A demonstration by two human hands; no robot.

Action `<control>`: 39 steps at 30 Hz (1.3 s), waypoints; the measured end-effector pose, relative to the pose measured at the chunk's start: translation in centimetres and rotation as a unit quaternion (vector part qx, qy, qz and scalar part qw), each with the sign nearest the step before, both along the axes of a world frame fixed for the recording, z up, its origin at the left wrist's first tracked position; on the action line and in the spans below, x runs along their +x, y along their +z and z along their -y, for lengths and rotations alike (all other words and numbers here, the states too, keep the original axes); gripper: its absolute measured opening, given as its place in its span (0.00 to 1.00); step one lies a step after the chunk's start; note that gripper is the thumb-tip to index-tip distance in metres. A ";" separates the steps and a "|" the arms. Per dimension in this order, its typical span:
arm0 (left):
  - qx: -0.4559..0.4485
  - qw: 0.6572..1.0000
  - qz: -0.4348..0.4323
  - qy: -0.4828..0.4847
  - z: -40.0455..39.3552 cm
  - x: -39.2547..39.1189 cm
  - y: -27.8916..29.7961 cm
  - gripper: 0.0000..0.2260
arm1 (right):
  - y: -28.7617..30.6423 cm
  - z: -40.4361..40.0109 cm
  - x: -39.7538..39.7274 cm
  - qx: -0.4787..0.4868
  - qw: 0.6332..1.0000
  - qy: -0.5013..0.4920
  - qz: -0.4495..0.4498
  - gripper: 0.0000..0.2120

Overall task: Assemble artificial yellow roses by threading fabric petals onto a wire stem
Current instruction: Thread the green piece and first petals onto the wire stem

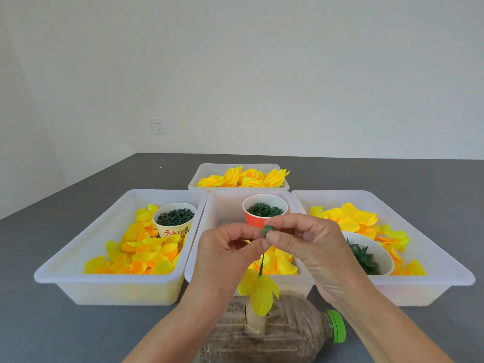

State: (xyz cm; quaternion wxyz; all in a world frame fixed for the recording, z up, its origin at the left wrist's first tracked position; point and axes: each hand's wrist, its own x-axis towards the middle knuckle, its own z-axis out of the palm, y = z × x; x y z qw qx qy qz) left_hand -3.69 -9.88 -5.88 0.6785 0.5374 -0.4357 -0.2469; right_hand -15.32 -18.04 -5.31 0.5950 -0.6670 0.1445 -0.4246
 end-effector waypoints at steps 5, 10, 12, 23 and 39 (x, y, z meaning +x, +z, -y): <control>-0.005 0.999 -0.050 -0.019 0.0 -0.1 -0.2 0.05 | -0.3 -0.1 0.3 -0.009 1.000 -0.005 -0.007 0.08; 0.002 0.998 -0.067 -0.019 0.1 0.1 -0.5 0.10 | -0.5 0.0 0.3 -0.014 1.000 -0.009 -0.005 0.08; 0.002 0.997 -0.070 -0.025 0.1 0.1 -0.7 0.10 | -0.6 0.1 0.3 -0.020 1.000 -0.012 -0.012 0.07; 0.003 0.996 -0.092 -0.022 0.1 0.1 -1.0 0.05 | -0.7 0.1 -0.1 -0.081 0.994 -0.045 -0.066 0.10; 0.007 0.997 -0.075 -0.018 0.0 0.3 -1.0 0.08 | -0.4 0.4 -0.3 -0.135 0.983 -0.056 -0.112 0.09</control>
